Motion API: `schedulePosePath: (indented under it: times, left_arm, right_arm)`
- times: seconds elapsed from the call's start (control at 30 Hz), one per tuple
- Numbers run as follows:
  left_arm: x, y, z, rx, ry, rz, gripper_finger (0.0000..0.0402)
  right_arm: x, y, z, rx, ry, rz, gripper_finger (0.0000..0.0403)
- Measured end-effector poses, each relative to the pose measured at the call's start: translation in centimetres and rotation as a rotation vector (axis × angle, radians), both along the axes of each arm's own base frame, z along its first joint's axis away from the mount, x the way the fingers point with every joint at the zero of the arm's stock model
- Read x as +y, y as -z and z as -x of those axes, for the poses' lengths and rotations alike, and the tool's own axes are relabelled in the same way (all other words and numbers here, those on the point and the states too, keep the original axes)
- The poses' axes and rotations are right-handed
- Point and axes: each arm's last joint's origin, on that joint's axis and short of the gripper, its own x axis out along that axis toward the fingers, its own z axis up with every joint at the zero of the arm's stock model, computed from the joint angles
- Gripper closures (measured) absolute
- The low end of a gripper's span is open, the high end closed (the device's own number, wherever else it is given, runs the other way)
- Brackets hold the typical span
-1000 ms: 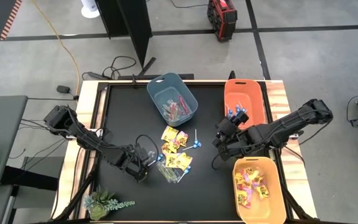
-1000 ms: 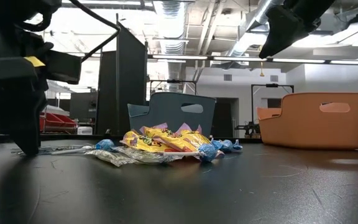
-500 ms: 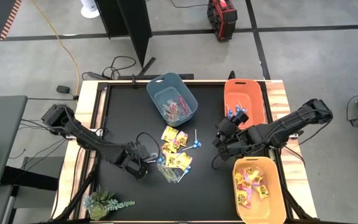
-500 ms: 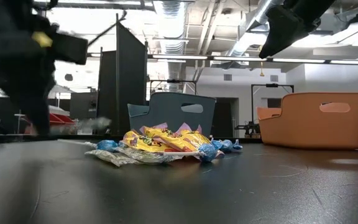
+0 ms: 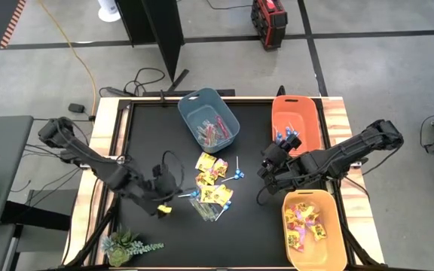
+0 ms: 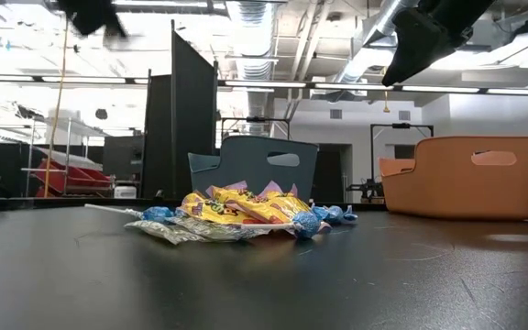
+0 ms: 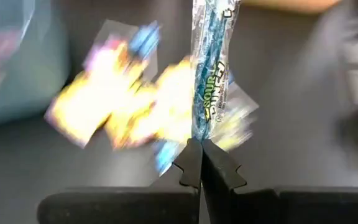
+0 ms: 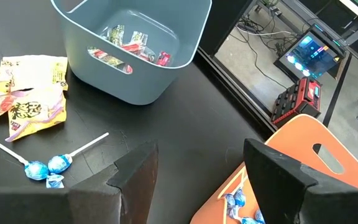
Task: Sort candy
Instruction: Put the transparent candy into the blue bin
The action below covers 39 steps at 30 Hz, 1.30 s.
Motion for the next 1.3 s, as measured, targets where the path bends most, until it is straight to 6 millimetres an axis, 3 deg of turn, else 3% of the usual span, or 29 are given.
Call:
schedulePosePath:
  times: [0.17,0.33,0.5,0.6,0.73,0.9,1.1,1.3]
  left_arm:
    - [-1.8,-4.5,1.0,-0.320,0.364,-0.080,0.0401]
    - [-3.1,-7.0,1.8,-0.541,0.662,-0.133,0.0401]
    - [-3.2,-6.9,1.8,-0.543,0.685,-0.141,0.0401]
    - [-2.4,-6.8,1.5,-0.518,0.524,-0.179,0.0401]
    - [0.1,-6.3,0.3,-0.454,0.186,-0.236,0.0401]
    - [4.3,-4.7,-2.7,-0.384,-0.144,-0.239,0.0401]
    - [11.6,-2.9,-5.8,-0.288,-0.405,-0.282,0.0401]
    - [18.1,-0.9,-6.8,-0.199,-0.521,-0.229,0.0399]
  right_arm:
    - [0.0,0.0,0.0,0.000,0.000,0.000,0.0149]
    - [0.0,0.0,0.0,0.001,0.000,0.000,0.0149]
    - [0.0,0.0,0.0,0.001,0.000,-0.001,0.0149]
    - [0.0,0.0,0.0,0.002,-0.001,-0.001,0.0149]
    - [0.0,0.0,0.0,0.003,0.000,0.000,0.0149]
    - [-0.1,-0.1,-0.3,-0.006,-0.008,0.001,0.0149]
    - [-0.1,-0.2,-0.7,-0.013,-0.026,0.006,0.0149]
    - [-0.1,-0.2,-0.7,-0.009,-0.028,0.006,0.0149]
